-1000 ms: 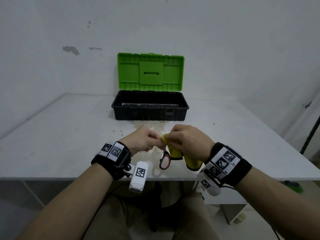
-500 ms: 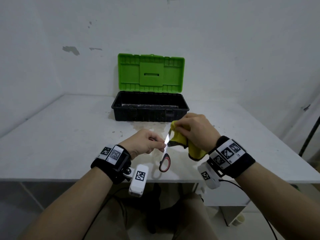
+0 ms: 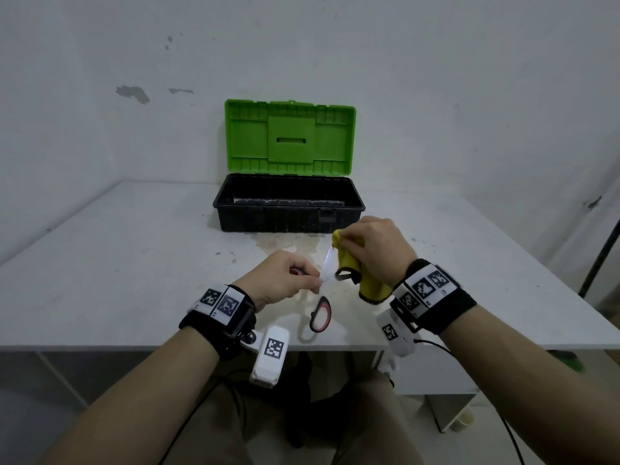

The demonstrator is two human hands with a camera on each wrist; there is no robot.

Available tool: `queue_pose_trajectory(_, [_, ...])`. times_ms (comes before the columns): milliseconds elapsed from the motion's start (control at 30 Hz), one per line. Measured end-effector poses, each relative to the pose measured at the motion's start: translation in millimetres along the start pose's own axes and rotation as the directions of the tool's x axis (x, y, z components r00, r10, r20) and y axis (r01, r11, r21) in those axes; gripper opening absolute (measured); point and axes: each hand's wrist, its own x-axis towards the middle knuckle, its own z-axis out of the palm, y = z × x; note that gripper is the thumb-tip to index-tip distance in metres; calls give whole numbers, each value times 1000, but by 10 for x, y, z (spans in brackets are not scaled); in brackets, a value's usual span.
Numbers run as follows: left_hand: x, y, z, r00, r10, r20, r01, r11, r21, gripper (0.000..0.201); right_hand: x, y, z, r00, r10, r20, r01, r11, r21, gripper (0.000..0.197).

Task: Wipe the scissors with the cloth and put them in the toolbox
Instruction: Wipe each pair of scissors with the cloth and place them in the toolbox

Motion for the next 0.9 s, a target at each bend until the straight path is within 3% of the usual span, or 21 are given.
queue_pose_trajectory(133, [12, -32, -60, 998, -61, -31, 59, 996, -61, 9, -129, -28, -78, 999, -40, -14, 40, 997, 67, 14])
queue_pose_trajectory(233, [34, -6, -72, 999, -41, -12, 40, 998, -39, 8, -283, -185, -34, 980, -183, 81, 176, 981, 82, 15])
queue_pose_trajectory(400, [35, 54, 2, 999, 32, 9, -32, 999, 33, 3, -257, -178, 64, 977, -186, 108, 183, 982, 39, 19])
queue_pose_trajectory(667, [-20, 14, 68, 998, -48, 39, 51, 996, -72, 8, 6, 48, -88, 994, 67, -83, -63, 997, 51, 17])
queue_pose_trajectory(833, [13, 24, 14, 999, -35, 0, 35, 998, -59, 8, -307, -184, -46, 991, -125, 53, 121, 990, 67, 14])
queue_pose_trajectory(900, [17, 32, 40, 1000, -5, 19, 6, 1000, -22, 5, -360, -218, 20, 985, -140, 103, 137, 990, 37, 17])
